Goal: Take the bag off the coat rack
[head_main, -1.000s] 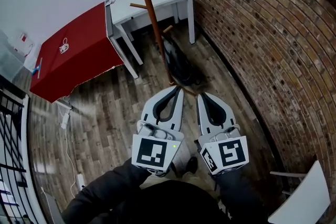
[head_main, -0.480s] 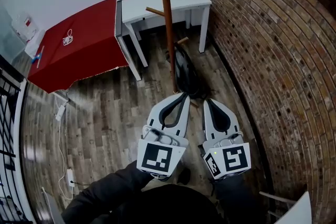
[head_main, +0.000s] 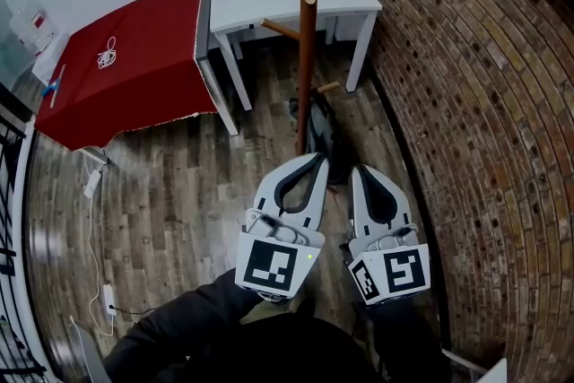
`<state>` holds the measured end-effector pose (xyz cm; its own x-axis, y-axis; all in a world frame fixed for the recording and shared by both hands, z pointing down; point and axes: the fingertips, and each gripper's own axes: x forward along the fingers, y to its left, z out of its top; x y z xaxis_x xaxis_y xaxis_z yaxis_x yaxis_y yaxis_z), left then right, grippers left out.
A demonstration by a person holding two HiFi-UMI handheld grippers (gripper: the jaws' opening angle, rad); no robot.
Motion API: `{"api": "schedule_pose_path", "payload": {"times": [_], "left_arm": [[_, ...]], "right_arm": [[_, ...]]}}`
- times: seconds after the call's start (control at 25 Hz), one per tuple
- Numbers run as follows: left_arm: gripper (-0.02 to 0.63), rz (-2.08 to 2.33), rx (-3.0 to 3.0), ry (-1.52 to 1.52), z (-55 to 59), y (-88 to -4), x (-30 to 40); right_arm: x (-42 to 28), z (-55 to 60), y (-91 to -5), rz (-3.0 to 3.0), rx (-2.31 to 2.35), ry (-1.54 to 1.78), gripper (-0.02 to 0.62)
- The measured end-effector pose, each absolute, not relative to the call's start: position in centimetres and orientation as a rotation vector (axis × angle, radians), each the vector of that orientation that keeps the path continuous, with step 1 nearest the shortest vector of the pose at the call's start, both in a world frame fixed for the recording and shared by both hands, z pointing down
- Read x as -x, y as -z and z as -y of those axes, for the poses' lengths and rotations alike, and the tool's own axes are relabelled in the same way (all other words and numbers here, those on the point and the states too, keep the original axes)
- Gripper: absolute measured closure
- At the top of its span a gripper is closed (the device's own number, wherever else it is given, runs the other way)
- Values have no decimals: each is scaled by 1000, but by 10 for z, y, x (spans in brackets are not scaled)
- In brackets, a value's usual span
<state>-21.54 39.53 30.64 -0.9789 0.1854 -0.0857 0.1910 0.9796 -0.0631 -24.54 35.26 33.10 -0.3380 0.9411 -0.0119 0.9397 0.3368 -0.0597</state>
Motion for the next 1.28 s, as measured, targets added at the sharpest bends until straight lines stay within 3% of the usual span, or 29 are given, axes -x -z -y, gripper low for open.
{"api": "schedule_pose_path", "payload": {"times": [0.56,1.28], "left_arm": [[597,-3036,-296,70,-481,-308,256],[597,-3017,-369,6,-508,-330,324]], "right_arm": [[293,-439,-320,2570,1796,-50,589],[360,-466,-335,2554,1875,-72,589]]}}
